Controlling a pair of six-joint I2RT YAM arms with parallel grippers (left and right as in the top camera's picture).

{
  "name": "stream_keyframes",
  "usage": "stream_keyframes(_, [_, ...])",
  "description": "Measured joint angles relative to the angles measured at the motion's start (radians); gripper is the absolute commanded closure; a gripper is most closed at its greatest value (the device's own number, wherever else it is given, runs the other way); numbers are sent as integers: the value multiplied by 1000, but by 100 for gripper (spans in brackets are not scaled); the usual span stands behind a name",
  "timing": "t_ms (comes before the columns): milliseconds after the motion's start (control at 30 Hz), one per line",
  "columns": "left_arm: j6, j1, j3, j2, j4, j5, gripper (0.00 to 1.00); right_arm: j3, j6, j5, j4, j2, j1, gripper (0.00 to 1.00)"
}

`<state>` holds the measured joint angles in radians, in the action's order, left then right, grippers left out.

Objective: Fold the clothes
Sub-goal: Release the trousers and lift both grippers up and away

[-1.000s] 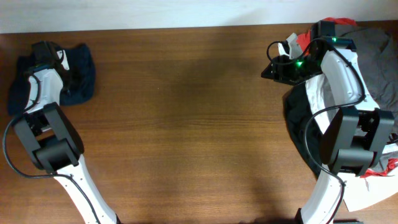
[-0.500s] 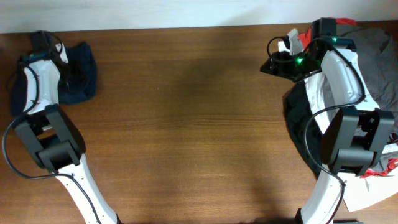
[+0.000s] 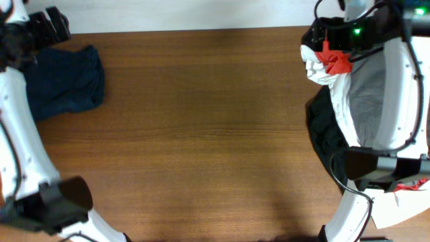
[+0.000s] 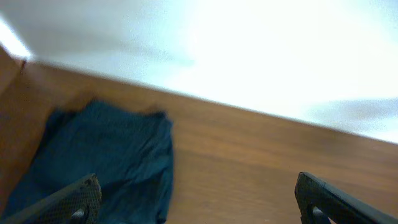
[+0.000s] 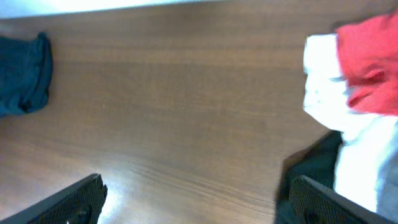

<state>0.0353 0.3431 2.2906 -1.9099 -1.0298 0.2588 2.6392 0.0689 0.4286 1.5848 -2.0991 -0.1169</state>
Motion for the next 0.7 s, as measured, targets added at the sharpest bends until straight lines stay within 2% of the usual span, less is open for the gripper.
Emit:
stream_keyframes(100, [0, 0, 3, 69, 0, 37, 1, 130, 3, -47, 88, 6, 2, 1])
stream_keyframes(233, [0, 0, 7, 115, 0, 68, 1, 246, 6, -100, 107, 84, 20, 1])
stream_keyframes(467, [0, 0, 7, 112, -4, 76, 1, 275, -94, -99, 108, 269, 26, 1])
stream_keyframes(567, [0, 0, 7, 112, -4, 76, 1, 277, -180, -69, 108, 298, 26, 1])
stream_keyframes(700, [0, 0, 7, 112, -4, 78, 1, 277, -225, -62, 108, 289, 26, 1])
